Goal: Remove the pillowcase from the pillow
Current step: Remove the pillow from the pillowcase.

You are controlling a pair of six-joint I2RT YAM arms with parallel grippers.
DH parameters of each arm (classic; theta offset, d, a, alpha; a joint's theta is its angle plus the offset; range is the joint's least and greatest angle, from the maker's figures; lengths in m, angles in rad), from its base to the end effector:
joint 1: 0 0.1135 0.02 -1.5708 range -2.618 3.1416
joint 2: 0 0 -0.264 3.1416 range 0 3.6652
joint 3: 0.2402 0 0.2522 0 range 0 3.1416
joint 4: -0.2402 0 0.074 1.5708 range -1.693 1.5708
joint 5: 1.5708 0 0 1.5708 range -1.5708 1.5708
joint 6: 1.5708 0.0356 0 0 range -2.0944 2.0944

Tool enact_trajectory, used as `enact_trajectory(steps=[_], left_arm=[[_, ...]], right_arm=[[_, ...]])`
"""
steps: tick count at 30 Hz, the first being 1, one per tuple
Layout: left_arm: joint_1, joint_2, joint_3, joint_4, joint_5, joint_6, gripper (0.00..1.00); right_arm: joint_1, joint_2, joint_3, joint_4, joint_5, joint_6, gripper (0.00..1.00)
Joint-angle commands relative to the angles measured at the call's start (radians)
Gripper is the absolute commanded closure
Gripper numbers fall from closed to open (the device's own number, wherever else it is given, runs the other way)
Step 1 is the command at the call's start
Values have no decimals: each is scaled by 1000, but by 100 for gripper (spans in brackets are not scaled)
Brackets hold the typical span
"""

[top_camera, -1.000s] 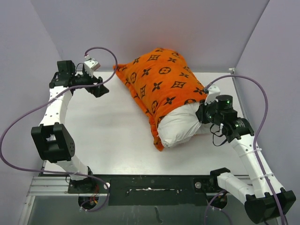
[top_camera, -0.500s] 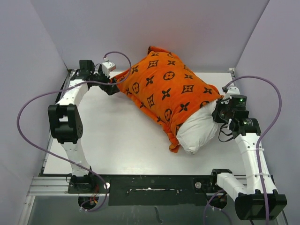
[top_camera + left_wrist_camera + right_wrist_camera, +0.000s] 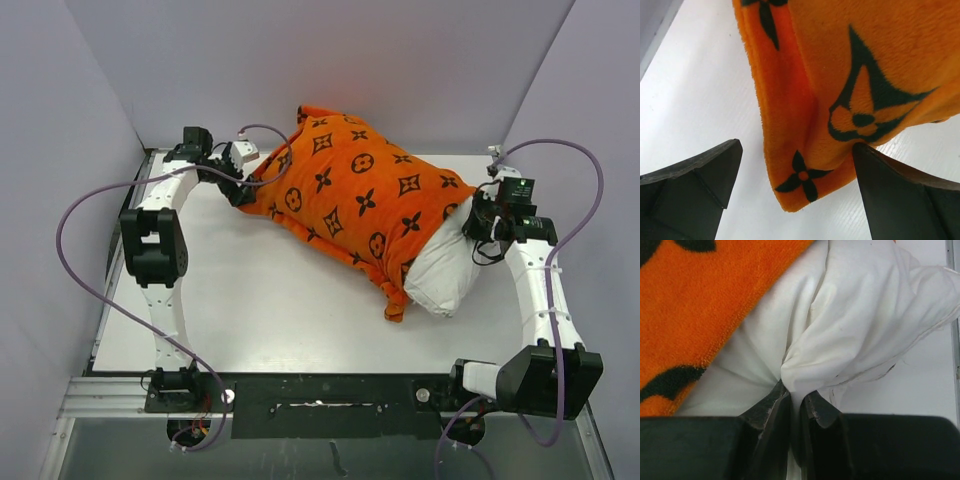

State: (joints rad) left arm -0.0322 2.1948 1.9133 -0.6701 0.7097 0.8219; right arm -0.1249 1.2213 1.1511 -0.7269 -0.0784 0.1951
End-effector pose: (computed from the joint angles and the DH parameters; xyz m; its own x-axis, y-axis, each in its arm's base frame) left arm 0.4839 -0.0388 0.2351 -0.2594 0.5642 -0.7838 0.8701 0.4887 0.0638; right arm 0.2530 -0.0290 0.3259 -0.6827 0.2805 -0.6747 0.2062 0.9598 0.1904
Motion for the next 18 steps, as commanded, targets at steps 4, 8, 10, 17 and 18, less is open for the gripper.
enact_trajectory(steps=[4,8,10,17,18], left_arm=[[33,68,40,-62,93,64,23],[33,36,-20,-19,124,-5,82],[44,-5,-74,17,133,-36,100],[141,-275,-380,112,212,-76,100],[157,-311,-416,112,228,-70,100]], right_arm=[[-4,72,89,69,-22,44,64],[21,29,117,23,-14,64,29],[24,-44,126,-19,-1,73,14],[42,-336,65,-263,-113,145,2],[52,-379,41,-290,-123,164,2]])
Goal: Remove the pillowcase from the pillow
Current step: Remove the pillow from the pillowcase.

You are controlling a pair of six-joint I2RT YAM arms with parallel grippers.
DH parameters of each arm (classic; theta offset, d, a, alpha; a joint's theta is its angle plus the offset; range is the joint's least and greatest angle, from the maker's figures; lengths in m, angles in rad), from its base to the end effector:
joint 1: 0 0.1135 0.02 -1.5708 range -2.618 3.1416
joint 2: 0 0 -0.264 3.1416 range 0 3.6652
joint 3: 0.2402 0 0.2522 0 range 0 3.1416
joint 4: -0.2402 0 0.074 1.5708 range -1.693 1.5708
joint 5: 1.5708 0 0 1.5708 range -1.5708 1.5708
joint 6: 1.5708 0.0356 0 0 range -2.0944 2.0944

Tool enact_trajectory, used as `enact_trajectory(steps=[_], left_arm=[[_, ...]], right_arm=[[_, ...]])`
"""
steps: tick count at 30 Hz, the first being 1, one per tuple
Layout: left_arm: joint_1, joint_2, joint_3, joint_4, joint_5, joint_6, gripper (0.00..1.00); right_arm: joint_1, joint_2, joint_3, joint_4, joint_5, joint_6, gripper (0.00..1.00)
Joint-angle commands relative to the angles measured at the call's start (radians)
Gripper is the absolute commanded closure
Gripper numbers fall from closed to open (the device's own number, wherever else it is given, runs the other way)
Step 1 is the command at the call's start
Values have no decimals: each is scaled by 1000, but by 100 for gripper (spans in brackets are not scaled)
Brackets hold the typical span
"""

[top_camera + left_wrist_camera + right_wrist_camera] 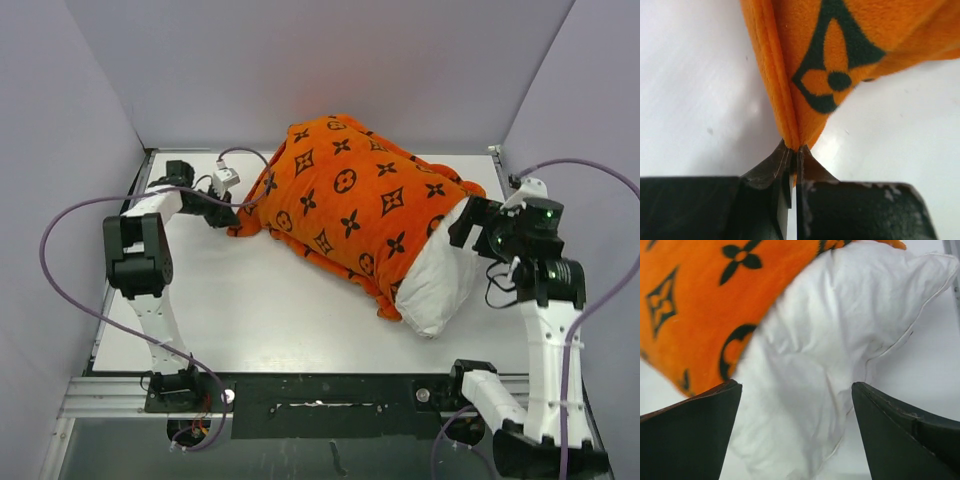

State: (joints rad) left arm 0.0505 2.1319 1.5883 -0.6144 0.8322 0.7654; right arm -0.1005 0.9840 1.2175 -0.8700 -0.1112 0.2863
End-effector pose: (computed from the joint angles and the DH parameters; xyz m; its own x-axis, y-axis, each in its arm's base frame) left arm 0.4412 -0.0041 0.1719 -0.4780 0.4429 -0.7585 0.8230 0.5277 -0.2105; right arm 0.1857 -0.0148 0.3834 -0.5642 0.3390 -0.7528 0.1775 0.9403 0.2904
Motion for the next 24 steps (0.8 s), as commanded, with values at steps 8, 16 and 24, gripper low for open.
enact_trajectory(steps=[8,16,24], left_arm=[[144,-462,-270,-59,171,104,100],[152,-568,-315,-104,158,110,100],[216,-617,-315,-150,118,143,100]], right_arm=[[54,-352,-187,-312,-104,162,2],[54,-394,-365,-240,-92,178,2],[94,-193,-433,-31,-117,234,2]])
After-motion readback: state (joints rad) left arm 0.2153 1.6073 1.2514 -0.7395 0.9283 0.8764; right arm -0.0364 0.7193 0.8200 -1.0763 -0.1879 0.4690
